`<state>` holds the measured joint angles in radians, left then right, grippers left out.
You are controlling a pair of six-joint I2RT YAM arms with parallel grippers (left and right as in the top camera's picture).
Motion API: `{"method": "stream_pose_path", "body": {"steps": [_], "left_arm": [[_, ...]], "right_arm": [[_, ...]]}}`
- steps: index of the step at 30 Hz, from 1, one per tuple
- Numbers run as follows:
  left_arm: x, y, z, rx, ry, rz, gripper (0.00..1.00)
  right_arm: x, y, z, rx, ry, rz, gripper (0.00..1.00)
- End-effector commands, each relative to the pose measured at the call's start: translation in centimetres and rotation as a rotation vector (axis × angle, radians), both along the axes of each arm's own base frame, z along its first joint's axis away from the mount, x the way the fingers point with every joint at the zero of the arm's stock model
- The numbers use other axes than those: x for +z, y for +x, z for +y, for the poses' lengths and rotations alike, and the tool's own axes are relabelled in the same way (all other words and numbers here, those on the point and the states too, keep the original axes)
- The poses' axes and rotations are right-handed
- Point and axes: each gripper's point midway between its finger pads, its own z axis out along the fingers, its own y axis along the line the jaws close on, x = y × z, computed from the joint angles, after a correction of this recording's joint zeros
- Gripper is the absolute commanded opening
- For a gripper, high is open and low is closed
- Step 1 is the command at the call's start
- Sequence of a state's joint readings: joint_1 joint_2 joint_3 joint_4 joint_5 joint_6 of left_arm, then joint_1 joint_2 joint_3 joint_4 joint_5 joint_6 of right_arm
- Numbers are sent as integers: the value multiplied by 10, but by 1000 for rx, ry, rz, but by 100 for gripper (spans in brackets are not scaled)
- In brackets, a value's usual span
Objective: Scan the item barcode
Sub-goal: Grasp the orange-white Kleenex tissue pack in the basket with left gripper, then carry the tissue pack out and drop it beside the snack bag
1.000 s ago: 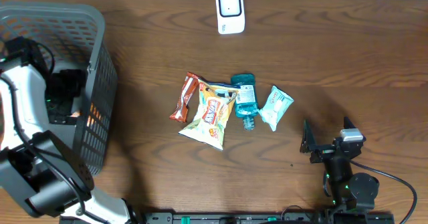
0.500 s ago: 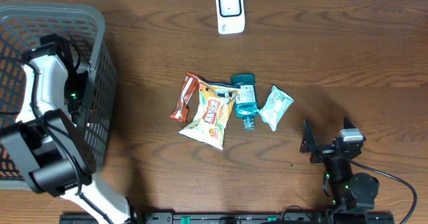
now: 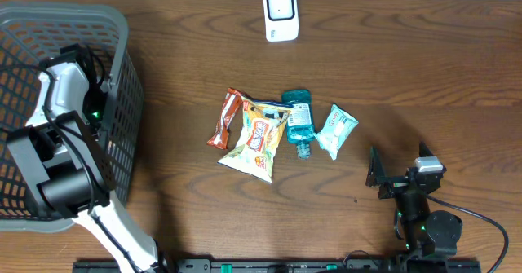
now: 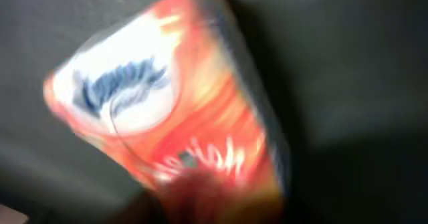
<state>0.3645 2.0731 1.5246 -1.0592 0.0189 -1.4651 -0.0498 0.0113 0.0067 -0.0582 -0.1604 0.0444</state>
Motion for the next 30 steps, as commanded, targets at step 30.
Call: {"method": "stream_pose_path", "body": {"steps": [30], "left_arm": [[392, -22, -99, -962, 598, -983, 7]], "right_arm": [[0, 0, 1, 5, -8, -1, 99]]}}
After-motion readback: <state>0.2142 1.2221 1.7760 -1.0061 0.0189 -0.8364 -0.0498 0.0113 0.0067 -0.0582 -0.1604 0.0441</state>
